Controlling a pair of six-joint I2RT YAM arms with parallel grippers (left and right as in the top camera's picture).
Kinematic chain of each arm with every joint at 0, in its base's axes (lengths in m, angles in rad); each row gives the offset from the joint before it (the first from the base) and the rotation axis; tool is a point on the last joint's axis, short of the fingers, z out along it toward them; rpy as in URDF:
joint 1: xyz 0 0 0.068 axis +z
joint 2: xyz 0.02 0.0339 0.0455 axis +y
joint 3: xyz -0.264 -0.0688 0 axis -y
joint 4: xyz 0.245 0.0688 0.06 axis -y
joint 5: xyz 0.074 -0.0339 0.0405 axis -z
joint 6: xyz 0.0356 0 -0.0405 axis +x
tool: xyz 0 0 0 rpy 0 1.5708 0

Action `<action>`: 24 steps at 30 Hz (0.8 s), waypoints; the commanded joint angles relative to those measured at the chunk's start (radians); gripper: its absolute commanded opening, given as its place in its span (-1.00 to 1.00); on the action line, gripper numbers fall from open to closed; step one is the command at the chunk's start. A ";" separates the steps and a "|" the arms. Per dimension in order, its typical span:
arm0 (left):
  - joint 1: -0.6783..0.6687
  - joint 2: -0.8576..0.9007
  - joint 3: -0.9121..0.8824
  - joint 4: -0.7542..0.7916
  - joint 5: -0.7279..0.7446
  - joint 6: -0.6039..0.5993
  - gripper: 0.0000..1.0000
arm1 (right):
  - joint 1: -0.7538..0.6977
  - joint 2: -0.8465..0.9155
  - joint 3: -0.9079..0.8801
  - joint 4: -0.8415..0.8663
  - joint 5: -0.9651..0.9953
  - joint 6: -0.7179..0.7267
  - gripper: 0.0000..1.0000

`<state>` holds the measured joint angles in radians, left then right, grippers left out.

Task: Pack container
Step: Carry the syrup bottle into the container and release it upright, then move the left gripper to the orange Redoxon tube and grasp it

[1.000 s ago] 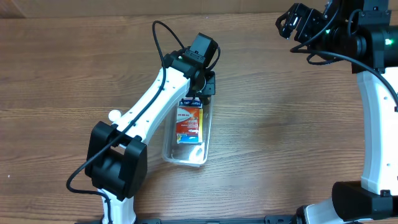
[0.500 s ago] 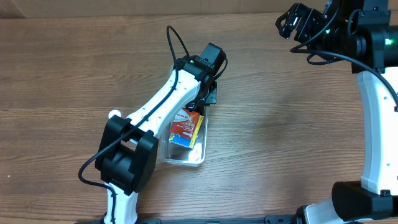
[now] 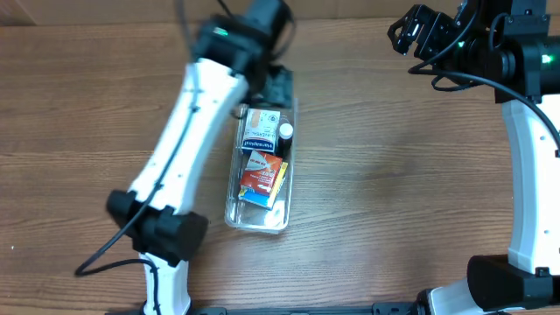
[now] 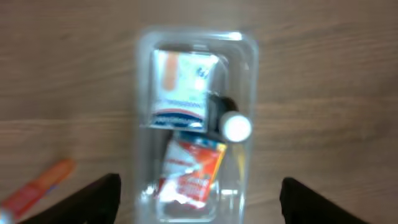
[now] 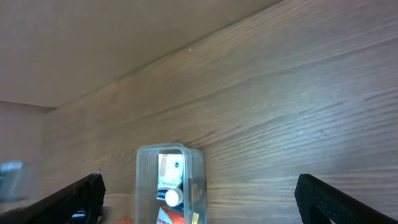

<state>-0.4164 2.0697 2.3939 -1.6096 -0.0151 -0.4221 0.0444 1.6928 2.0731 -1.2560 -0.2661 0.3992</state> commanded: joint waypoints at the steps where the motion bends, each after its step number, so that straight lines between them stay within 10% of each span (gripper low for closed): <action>1: 0.152 -0.041 0.093 -0.080 0.096 0.036 0.54 | -0.006 -0.011 0.009 0.004 -0.008 0.001 1.00; 14: 0.392 -0.440 -0.664 -0.055 -0.123 -0.053 0.84 | -0.006 -0.011 0.009 0.004 -0.008 0.001 1.00; 24: 0.425 -0.447 -1.082 0.426 -0.074 0.055 0.82 | -0.006 -0.011 0.009 0.004 -0.008 0.001 1.00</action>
<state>-0.0128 1.6314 1.3380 -1.2373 -0.0937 -0.4171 0.0444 1.6928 2.0731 -1.2568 -0.2668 0.3996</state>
